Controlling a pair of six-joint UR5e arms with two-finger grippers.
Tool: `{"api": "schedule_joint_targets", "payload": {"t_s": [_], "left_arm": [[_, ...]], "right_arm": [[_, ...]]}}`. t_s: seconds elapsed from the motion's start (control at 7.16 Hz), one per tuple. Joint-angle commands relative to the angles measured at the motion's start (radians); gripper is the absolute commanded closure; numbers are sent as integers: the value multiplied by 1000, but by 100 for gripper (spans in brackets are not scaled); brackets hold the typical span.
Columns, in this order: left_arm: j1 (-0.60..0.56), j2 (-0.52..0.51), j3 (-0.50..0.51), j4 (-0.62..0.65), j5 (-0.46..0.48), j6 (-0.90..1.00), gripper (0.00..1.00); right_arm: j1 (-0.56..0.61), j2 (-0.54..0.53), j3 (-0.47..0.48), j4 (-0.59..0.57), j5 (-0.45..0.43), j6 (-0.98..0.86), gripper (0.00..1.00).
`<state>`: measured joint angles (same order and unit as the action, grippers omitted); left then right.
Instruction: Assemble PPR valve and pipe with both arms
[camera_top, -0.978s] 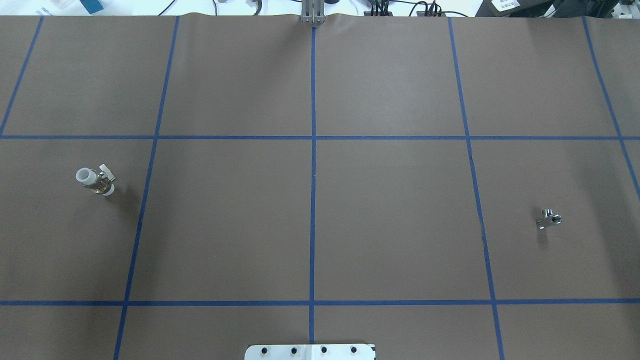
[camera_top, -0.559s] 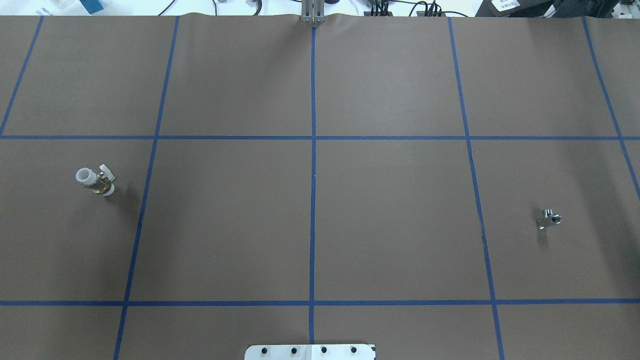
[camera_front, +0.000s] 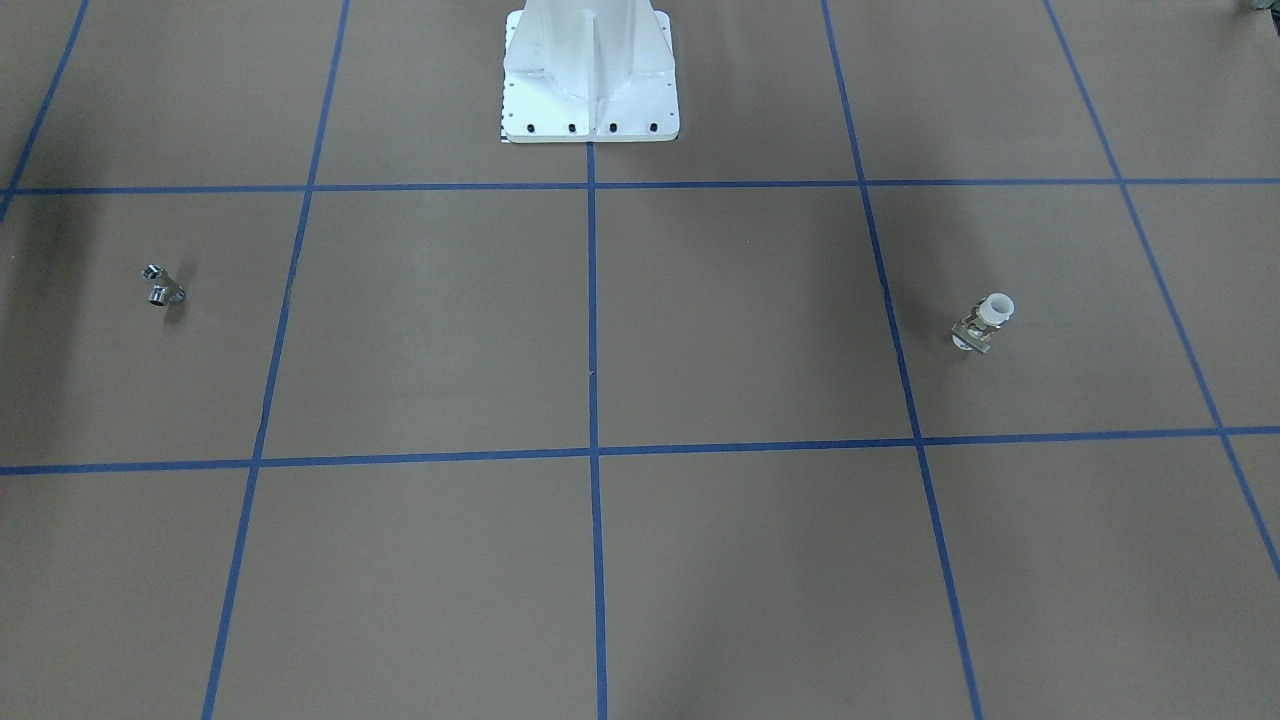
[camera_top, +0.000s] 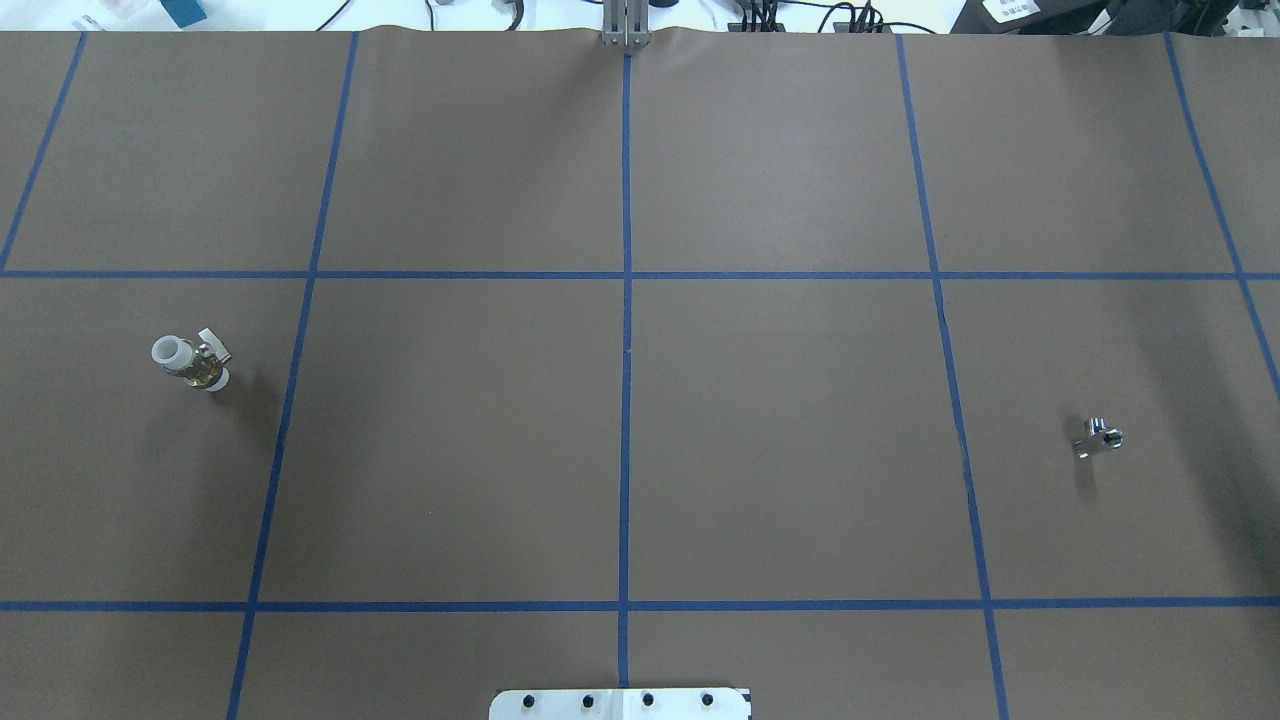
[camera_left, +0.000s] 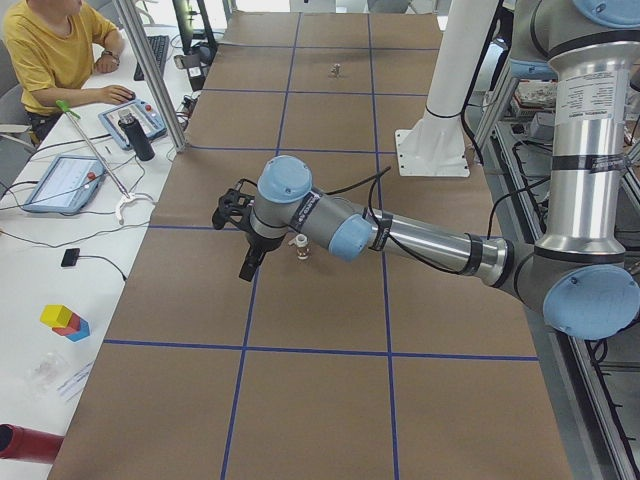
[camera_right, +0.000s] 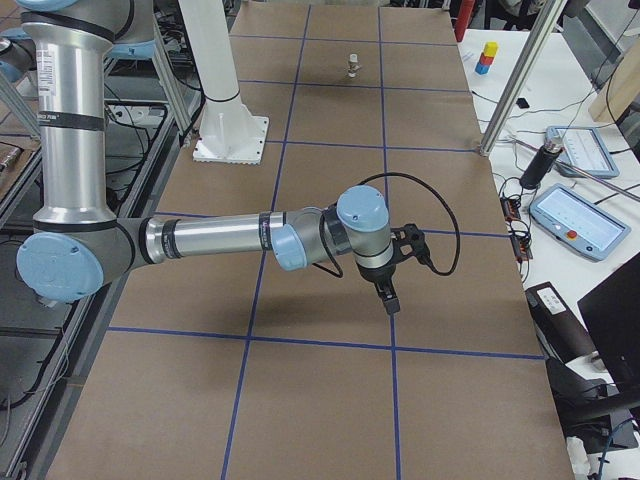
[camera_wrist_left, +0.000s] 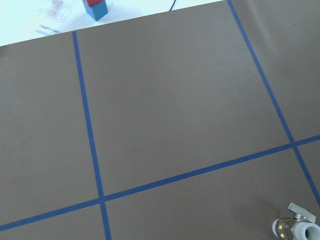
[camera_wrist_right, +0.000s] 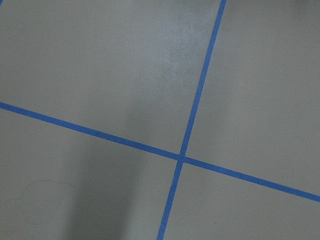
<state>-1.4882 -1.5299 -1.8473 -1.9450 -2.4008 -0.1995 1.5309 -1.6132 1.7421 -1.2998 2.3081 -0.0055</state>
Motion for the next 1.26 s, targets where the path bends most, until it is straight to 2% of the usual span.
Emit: {"api": "schedule_joint_targets", "payload": {"t_s": [0.0,0.14,0.42,0.84,0.98,1.12], "left_arm": [[167,19,-12,-168,56,-286,0],[281,37,-13,-243,153,-428,0],[487,39,-30,-244,323,-590,0],[647,37,-26,-236,463,-681,0],[669,31,-17,-195,473,-681,1],[672,31,-17,-183,473,-675,6]], "right_arm": [[-75,2,5,17,-6,128,1],[-84,2,5,17,-4,128,1],[-84,-11,-4,69,-4,130,1],[-84,-13,-6,73,-4,130,1],[-84,-13,-6,73,-4,130,1],[-84,-13,-7,73,-4,130,1]]}}
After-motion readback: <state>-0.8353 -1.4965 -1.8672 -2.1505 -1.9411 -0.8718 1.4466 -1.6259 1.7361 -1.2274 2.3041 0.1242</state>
